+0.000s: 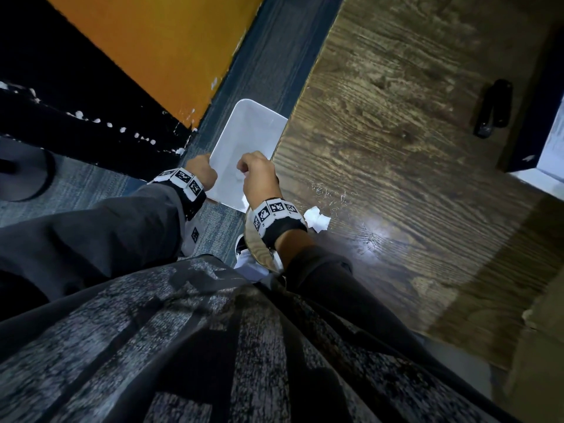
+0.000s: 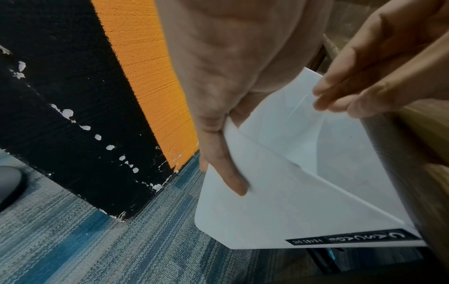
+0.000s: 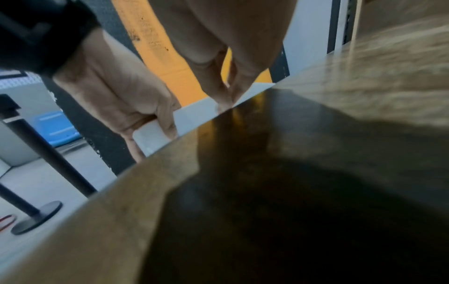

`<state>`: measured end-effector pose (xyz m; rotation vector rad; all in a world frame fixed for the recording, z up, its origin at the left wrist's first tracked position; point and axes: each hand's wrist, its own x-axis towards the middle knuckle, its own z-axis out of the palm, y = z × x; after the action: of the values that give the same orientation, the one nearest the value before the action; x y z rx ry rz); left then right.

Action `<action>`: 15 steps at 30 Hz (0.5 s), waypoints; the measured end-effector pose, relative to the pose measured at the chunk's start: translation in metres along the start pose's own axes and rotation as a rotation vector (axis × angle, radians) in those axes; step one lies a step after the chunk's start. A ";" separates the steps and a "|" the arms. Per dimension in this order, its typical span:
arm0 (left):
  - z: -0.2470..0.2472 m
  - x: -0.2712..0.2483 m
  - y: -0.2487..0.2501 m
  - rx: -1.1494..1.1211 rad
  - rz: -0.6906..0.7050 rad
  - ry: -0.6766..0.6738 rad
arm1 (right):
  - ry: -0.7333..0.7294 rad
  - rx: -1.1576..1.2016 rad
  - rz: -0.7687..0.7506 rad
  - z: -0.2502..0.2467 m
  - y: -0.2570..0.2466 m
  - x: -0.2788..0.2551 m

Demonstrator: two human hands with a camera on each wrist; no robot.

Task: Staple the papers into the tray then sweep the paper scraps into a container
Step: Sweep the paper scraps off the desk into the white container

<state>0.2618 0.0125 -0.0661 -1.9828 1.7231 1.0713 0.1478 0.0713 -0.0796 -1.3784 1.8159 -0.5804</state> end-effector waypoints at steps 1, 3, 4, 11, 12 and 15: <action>0.000 0.000 0.000 0.009 -0.008 -0.003 | 0.012 0.022 0.005 -0.003 0.001 0.000; 0.000 0.001 0.001 0.028 -0.018 -0.005 | 0.058 0.103 0.019 -0.016 0.002 -0.001; -0.001 0.001 0.002 0.043 -0.023 0.000 | 0.114 0.139 -0.003 -0.025 0.004 -0.006; 0.001 0.006 0.003 0.108 -0.051 -0.014 | 0.447 -0.245 0.207 -0.073 0.080 -0.110; 0.001 0.006 0.004 0.113 -0.072 -0.016 | 0.407 -0.296 0.318 -0.071 0.088 -0.123; 0.005 0.007 0.008 0.115 -0.117 0.003 | 0.264 -0.294 0.527 -0.054 0.092 -0.143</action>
<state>0.2532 0.0089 -0.0720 -1.9878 1.6101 0.9099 0.0671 0.2308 -0.0726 -0.9610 2.4391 -0.2263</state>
